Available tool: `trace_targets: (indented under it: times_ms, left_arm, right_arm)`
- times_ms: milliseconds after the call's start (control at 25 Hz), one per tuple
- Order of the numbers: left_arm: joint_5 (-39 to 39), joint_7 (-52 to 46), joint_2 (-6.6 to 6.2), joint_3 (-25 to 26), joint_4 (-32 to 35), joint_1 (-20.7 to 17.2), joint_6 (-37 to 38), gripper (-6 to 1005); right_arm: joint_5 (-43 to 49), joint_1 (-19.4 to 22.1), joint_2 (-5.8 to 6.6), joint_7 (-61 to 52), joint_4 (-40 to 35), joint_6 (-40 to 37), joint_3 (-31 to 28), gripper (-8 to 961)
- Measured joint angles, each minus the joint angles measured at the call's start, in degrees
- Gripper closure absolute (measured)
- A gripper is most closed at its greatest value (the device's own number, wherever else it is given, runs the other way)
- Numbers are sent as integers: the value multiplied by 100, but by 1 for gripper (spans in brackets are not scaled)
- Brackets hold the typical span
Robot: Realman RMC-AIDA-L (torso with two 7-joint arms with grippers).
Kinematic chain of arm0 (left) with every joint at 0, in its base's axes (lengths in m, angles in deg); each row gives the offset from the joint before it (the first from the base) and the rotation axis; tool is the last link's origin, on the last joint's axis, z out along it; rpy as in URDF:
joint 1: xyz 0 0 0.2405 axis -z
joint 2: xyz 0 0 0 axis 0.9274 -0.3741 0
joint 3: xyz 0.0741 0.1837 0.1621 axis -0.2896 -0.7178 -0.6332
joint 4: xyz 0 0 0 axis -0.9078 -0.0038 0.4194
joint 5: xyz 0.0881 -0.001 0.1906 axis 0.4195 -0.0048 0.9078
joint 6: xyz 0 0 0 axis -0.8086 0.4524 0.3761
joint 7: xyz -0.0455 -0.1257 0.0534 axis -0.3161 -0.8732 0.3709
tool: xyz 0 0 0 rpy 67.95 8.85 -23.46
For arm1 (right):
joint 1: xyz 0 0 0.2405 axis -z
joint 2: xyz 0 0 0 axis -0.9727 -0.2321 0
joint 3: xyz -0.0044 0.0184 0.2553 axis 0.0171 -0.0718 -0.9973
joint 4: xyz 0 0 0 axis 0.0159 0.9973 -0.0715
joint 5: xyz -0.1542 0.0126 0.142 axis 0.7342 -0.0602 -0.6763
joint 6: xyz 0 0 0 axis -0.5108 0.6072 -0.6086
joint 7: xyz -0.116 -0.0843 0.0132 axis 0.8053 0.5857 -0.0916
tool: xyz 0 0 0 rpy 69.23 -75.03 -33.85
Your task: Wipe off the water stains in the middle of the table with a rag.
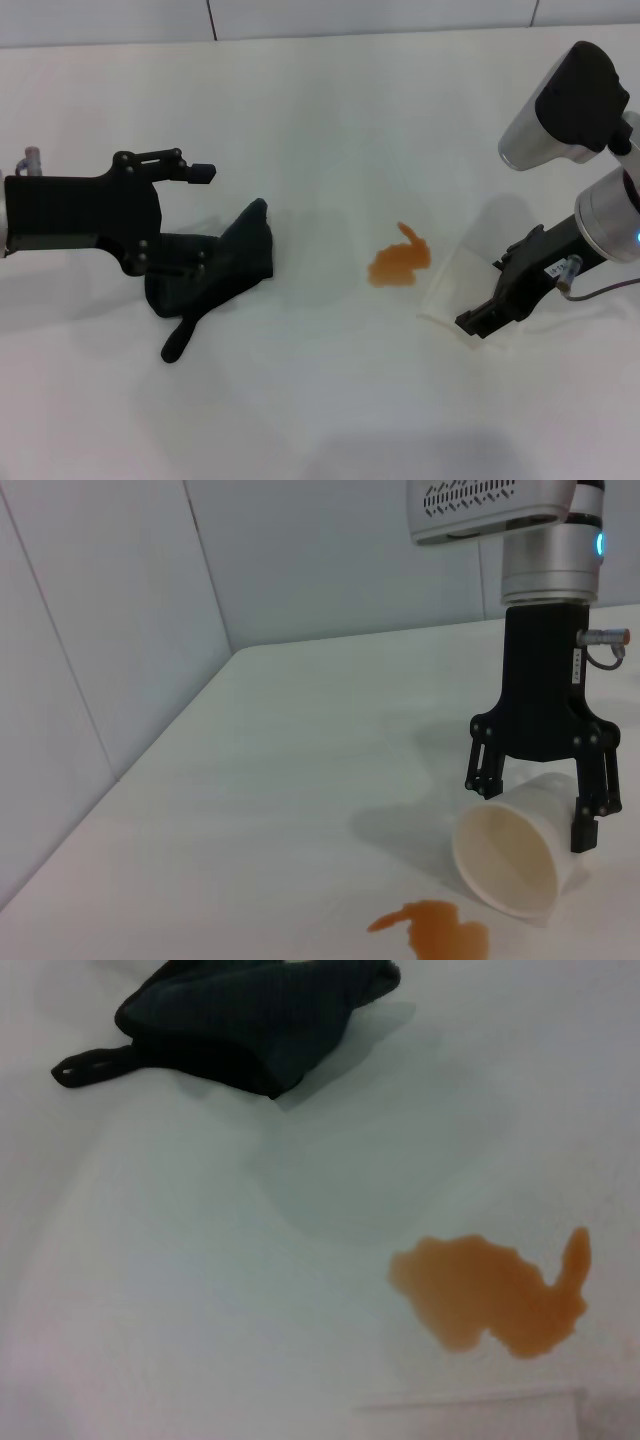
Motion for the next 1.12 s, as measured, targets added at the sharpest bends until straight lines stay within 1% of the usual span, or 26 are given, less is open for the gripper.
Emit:
trace_targets:
  times_ms: [240,360,440,520,640,760,920,1120]
  left_arm:
    - [-9,2,0,1,0,0,0,134]
    - [-14,4,0,1,0,-15,0,134]
    - [-15,10,0,1,0,-36,0,134]
    - [-16,20,0,0,0,-46,0,134]
    - [-18,32,-1,0,0,-50,-3,134]
    - [-30,87,2,0,0,-52,-9,135]
    - [-43,164,27,0,-3,-62,-13,135]
    - [-44,201,50,0,-8,-71,-15,135]
  right_arm:
    - [-20,-3,0,1,-92,-34,0,165]
    - [-44,-4,1,0,-232,-41,-55,218]
    - [-64,7,8,27,-427,-38,-197,235]
    - [-70,22,9,49,-479,-17,-260,252]
    - [-142,69,17,165,-517,174,-532,272]
    - [-445,164,17,443,-369,448,-791,289]
    - [-1067,408,21,1062,-40,926,-1065,295]
    - [-2119,726,22,2195,710,1437,-1397,295]
